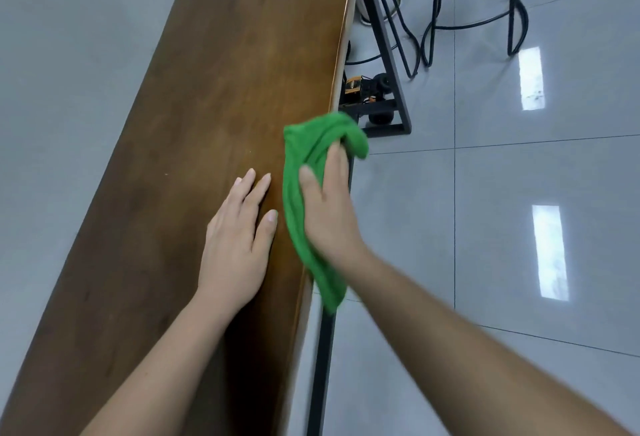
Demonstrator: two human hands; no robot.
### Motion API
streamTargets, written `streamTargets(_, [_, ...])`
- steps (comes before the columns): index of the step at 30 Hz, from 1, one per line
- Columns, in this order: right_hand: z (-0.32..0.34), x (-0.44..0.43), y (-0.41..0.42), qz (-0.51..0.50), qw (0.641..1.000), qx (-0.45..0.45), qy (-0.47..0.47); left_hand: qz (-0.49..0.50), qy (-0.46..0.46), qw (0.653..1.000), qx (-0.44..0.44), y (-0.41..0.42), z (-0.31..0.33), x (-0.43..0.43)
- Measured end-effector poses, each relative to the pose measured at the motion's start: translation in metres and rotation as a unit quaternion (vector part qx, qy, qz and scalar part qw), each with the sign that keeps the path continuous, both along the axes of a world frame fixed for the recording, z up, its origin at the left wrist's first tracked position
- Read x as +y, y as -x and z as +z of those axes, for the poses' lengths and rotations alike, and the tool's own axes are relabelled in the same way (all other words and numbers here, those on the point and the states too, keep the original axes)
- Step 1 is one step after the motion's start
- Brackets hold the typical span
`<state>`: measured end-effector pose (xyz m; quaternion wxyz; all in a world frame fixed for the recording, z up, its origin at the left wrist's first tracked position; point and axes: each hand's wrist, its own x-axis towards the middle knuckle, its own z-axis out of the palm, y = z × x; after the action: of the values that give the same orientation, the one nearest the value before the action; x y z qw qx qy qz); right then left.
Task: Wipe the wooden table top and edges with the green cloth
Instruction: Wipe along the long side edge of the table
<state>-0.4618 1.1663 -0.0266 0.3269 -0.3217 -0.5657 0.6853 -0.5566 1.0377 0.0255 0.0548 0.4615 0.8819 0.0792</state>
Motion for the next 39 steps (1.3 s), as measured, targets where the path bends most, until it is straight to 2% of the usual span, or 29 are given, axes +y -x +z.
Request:
streamTargets(5, [0.008, 0.102, 0.047, 0.011, 0.999, -0.034, 0.030, 0.039, 0.004, 0.999, -0.006, -0.021, 0.001, -0.025])
streamTargets(10, [0.014, 0.105, 0.049, -0.001, 0.998, -0.034, 0.052, 0.068, 0.001, 0.998, -0.006, -0.038, -0.001, -0.049])
streamTargets(13, [0.010, 0.051, 0.025, -0.012, 0.999, -0.008, 0.039, 0.075, 0.001, 0.997, -0.004, -0.048, -0.001, -0.065])
streamTargets(19, [-0.002, -0.118, -0.054, 0.000, 0.998, 0.031, 0.047, 0.087, -0.005, 0.996, -0.005, -0.066, -0.001, -0.088])
streamTargets(24, [-0.003, -0.201, -0.094, 0.058, 0.996, -0.010, 0.072, 0.098, 0.009, 0.995, -0.003, -0.079, 0.000, -0.110])
streamTargets(27, [-0.003, -0.179, -0.088, 0.061, 0.997, 0.003, 0.047, 0.105, 0.012, 0.994, -0.007, -0.085, 0.000, -0.123])
streamTargets(31, [-0.001, -0.104, -0.052, 0.036, 0.999, 0.003, 0.019, 0.110, 0.015, 0.994, -0.003, -0.092, 0.001, -0.140])
streamTargets(36, [0.002, 0.014, 0.001, 0.036, 0.999, -0.032, 0.009, 0.125, 0.011, 0.992, -0.010, -0.103, 0.002, -0.150])
streamTargets(39, [0.009, 0.052, 0.015, 0.046, 0.998, -0.029, 0.029, 0.132, 0.010, 0.991, -0.007, -0.104, 0.002, -0.152])
